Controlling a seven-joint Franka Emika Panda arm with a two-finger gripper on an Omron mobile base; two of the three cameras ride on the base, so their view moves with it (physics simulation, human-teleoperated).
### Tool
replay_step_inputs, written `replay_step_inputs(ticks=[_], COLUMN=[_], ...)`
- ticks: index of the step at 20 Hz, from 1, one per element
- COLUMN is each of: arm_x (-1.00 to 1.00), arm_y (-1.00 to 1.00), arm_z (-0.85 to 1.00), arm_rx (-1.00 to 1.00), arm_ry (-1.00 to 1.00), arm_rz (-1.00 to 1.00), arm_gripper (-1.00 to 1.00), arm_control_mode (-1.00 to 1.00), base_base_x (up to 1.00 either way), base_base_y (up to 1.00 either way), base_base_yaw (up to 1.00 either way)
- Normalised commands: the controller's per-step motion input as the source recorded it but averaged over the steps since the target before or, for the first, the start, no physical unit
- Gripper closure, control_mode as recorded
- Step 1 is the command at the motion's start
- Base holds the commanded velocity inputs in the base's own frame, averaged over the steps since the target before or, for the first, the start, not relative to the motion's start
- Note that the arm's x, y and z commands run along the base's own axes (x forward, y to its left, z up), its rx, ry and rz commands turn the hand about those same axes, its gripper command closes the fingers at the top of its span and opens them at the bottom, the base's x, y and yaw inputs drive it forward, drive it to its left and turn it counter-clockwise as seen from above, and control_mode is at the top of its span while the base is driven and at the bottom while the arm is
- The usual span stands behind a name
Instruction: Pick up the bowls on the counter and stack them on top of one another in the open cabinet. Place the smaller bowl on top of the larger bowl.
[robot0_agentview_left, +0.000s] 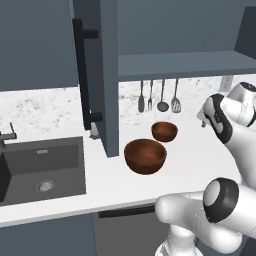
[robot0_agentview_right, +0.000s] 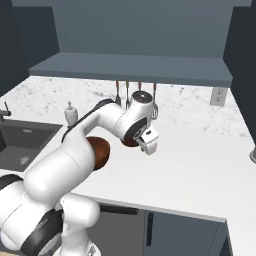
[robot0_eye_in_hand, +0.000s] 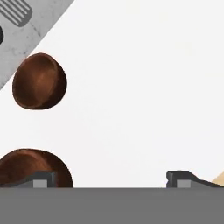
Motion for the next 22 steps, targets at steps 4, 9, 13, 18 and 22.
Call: replay_step_inputs(ticks=[4,9,13,18,22], arm_x=[0.47,0.2,0.29,0.34,0.13], arm_y=[0.36,0.17,-0.01,-0.02,-0.01], arm_z=[-0.08,-0.01,-0.02,-0.17,-0.16], arm_rx=[0.02,0.09,0.0,0.19,0.27], arm_ry=[-0.08,-0.01,0.23,0.2,0.01], arm_rz=[-0.05,0.0,0.0,0.01,0.03], arm_gripper=[-1.0,-1.0,-1.0,-1.0,-1.0], arm_control_mode=[-1.0,-1.0,-1.0,-1.0,-1.0], base_base_x=[0.0,0.0,0.0,0.0,0.0], base_base_y=[0.0,0.0,0.0,0.0,0.0], base_base_yaw=[0.0,0.0,0.0,0.0,0.0])
